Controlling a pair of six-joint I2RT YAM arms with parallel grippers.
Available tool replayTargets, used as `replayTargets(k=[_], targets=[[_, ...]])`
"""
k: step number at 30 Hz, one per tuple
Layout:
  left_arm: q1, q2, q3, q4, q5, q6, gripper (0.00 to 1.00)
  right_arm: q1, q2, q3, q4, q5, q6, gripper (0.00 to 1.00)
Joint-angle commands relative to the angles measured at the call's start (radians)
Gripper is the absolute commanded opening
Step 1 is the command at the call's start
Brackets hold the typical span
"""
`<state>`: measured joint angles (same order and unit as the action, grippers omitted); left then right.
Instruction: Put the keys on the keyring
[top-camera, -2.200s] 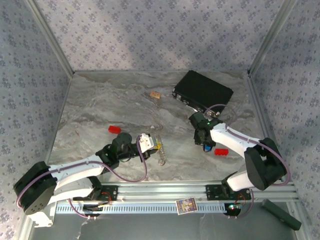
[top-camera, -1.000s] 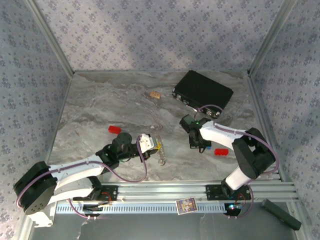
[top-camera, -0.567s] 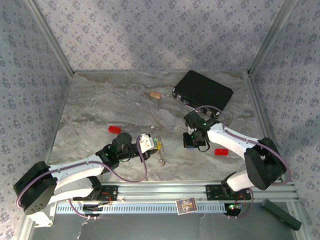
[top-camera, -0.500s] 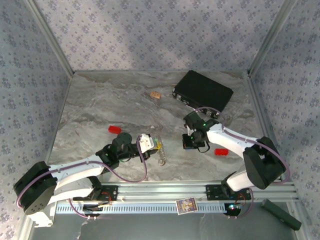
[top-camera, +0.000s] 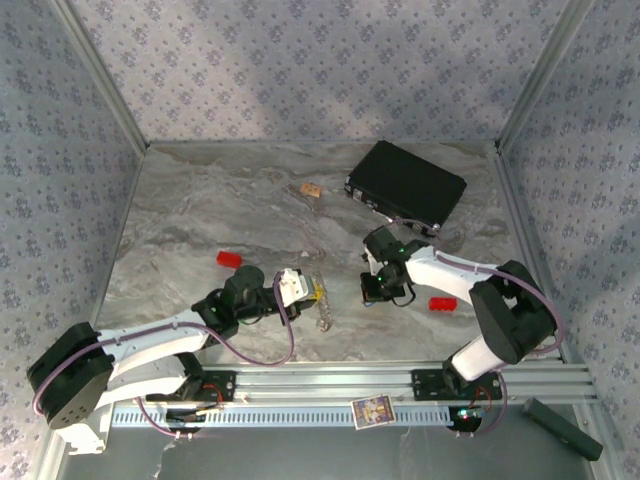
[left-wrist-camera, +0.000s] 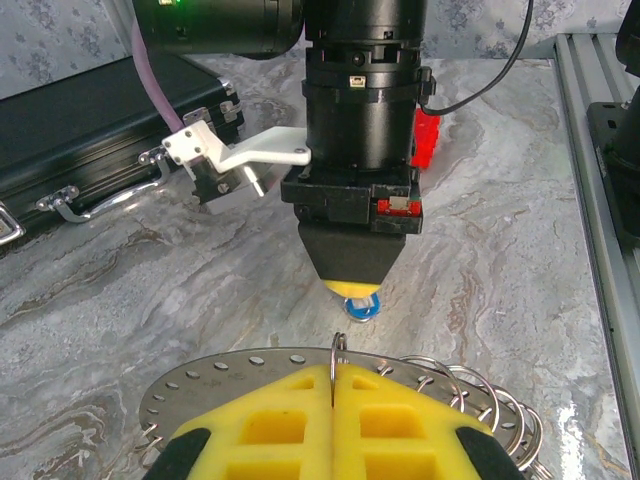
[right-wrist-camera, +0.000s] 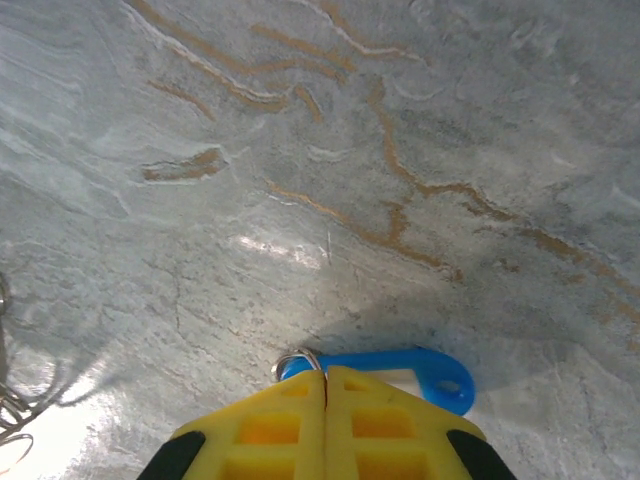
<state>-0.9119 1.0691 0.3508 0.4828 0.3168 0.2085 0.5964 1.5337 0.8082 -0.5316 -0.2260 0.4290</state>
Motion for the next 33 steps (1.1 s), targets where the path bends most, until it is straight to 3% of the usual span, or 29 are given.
replayTargets(k=[1,10,22,28,33], targets=[[-0.005,0.005,0.008,0.028,-0.001,0.000,0.00,0.008,0.025,0.013,-0.021,-0.012,-0.026,0.12],[-0.006,0.002,0.008,0.026,0.000,0.002,0.00,0.011,0.014,0.011,-0.001,-0.055,-0.016,0.23],[-0.007,0.003,0.004,0.028,-0.004,0.005,0.00,0.031,-0.003,0.038,-0.037,0.003,-0.012,0.04],[-0.006,0.003,0.002,0.028,-0.004,0.002,0.00,0.049,0.002,0.057,-0.058,0.034,-0.018,0.04],[-0.007,0.002,0.002,0.028,-0.005,0.002,0.00,0.056,0.015,0.062,-0.048,0.019,-0.015,0.11]])
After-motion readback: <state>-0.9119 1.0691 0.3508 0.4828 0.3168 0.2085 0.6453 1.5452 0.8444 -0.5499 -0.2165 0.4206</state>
